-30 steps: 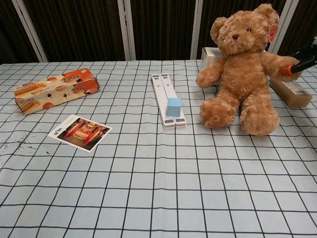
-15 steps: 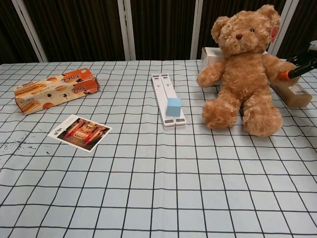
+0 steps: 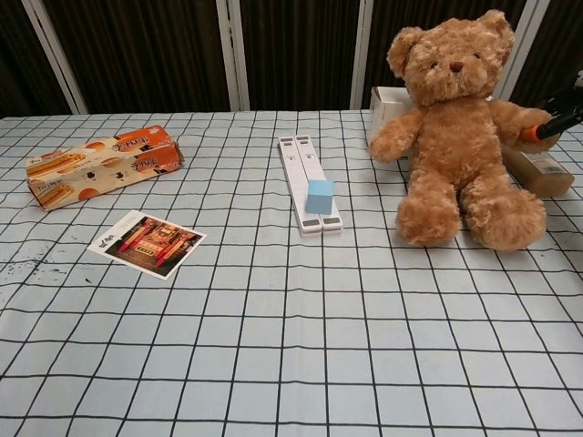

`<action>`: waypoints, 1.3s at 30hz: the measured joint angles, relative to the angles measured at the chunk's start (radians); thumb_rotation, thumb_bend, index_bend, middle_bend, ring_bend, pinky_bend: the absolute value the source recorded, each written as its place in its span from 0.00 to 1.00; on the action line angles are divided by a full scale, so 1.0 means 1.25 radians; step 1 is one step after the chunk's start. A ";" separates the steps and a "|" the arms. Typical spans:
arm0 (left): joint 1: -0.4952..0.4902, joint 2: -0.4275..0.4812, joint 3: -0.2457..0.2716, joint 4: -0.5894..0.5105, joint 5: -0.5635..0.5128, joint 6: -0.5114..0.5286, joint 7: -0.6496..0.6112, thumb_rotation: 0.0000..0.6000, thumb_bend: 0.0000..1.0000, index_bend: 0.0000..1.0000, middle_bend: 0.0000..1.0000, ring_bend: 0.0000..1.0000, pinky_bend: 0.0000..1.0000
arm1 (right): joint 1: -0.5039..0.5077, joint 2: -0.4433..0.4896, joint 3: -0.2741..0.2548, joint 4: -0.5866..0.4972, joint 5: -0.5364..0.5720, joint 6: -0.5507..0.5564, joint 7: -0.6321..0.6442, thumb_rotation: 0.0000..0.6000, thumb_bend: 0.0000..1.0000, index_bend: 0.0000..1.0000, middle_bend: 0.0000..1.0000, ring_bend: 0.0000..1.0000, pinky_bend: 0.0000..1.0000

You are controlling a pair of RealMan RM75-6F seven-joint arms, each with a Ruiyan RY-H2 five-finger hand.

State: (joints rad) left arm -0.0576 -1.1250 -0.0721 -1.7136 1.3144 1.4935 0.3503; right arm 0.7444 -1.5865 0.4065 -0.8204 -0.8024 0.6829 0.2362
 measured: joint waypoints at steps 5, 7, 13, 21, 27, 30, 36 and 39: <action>-0.001 -0.002 -0.002 0.000 -0.005 0.000 0.005 1.00 0.24 0.13 0.00 0.00 0.03 | 0.001 -0.020 -0.002 0.040 -0.010 -0.025 0.010 1.00 0.35 0.58 0.56 0.56 0.09; -0.002 -0.003 -0.002 0.001 -0.006 -0.003 0.008 1.00 0.24 0.13 0.00 0.00 0.03 | -0.001 -0.029 -0.006 0.058 -0.013 -0.038 0.014 1.00 0.35 0.58 0.56 0.56 0.09; -0.004 -0.006 -0.001 0.000 -0.007 -0.004 0.015 1.00 0.24 0.13 0.00 0.00 0.03 | -0.002 -0.040 -0.004 0.080 -0.039 -0.054 0.038 1.00 0.36 0.58 0.56 0.56 0.09; -0.004 -0.006 0.001 -0.002 -0.005 -0.003 0.016 1.00 0.24 0.13 0.00 0.00 0.03 | -0.014 -0.015 0.004 0.024 -0.058 -0.031 0.034 1.00 0.36 0.58 0.56 0.56 0.09; -0.004 -0.005 0.001 -0.002 -0.005 -0.002 0.013 1.00 0.24 0.13 0.00 0.00 0.03 | -0.019 -0.024 -0.001 0.044 -0.043 -0.059 0.024 1.00 0.35 0.58 0.56 0.56 0.09; -0.004 -0.005 0.000 -0.002 -0.007 -0.004 0.013 1.00 0.24 0.13 0.00 0.00 0.03 | -0.018 -0.025 0.003 0.049 -0.046 -0.059 0.026 1.00 0.36 0.58 0.56 0.56 0.09; -0.006 -0.007 0.001 -0.002 -0.008 -0.004 0.017 1.00 0.24 0.13 0.00 0.00 0.03 | -0.020 -0.009 0.012 0.018 -0.058 -0.040 0.030 1.00 0.35 0.58 0.56 0.55 0.09; -0.006 -0.007 0.002 -0.003 -0.008 -0.005 0.019 1.00 0.24 0.13 0.00 0.00 0.03 | -0.025 0.002 0.009 0.000 -0.062 -0.047 0.031 1.00 0.35 0.52 0.53 0.48 0.06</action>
State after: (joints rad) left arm -0.0648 -1.1342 -0.0697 -1.7170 1.3048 1.4875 0.3736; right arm 0.7131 -1.5837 0.4183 -0.8206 -0.8802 0.6248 0.2744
